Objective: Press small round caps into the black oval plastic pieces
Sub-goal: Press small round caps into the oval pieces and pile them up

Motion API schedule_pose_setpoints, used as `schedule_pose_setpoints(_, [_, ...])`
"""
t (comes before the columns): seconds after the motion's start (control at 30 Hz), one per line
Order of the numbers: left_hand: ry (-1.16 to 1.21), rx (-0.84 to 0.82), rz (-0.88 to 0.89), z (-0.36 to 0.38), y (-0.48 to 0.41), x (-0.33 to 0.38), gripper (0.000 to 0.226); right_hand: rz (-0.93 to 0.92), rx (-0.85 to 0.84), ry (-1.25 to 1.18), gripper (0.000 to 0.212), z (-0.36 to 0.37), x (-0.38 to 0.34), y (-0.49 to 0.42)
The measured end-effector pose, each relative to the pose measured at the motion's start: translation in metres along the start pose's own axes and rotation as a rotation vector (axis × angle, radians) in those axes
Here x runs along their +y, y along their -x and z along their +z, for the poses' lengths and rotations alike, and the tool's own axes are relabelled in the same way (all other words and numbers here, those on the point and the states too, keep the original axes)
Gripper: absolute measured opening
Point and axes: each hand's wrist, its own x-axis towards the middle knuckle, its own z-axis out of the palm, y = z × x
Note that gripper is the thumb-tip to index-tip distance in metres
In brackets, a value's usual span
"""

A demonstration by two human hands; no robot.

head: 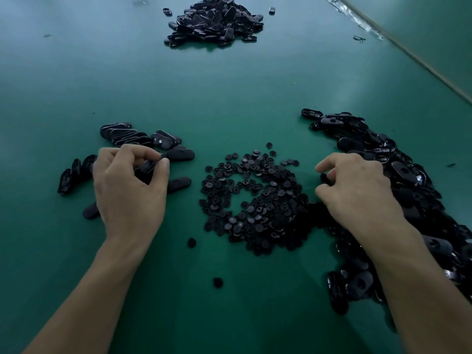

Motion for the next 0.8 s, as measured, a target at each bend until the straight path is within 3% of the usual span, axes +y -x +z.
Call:
schedule_pose_setpoints(0.13, [0.118, -0.011, 0.17, 0.001, 0.008, 0.01, 0.014, -0.031, 0.071, -0.102, 0.032, -0.004, -0.002, 0.0])
schedule_pose_setpoints(0.23, [0.242, -0.096, 0.228, 0.006, 0.017, 0.023, 0.011, -0.223, 0.114, -0.223, 0.031, -0.007, -0.01, 0.003])
schedule_pose_setpoints(0.37, [0.48, -0.351, 0.122, 0.009, 0.029, 0.033, 0.018, -0.384, -0.169, -0.631, 0.032, -0.002, -0.031, 0.012])
schedule_pose_setpoints(0.47, [0.597, -0.435, 0.043, 0.007, 0.028, 0.035, 0.021, -0.481, -0.344, -0.797, 0.031, 0.01, -0.046, 0.019])
schedule_pose_setpoints(0.57, [0.711, -0.464, -0.024, 0.008, 0.025, 0.034, 0.013, -0.52, -0.381, -0.816, 0.028, 0.017, -0.055, 0.023])
schedule_pose_setpoints(0.8, [0.809, -0.439, -0.072, 0.009, 0.022, 0.031, 0.005, -0.464, -0.276, -0.725, 0.007, 0.024, -0.056, 0.022])
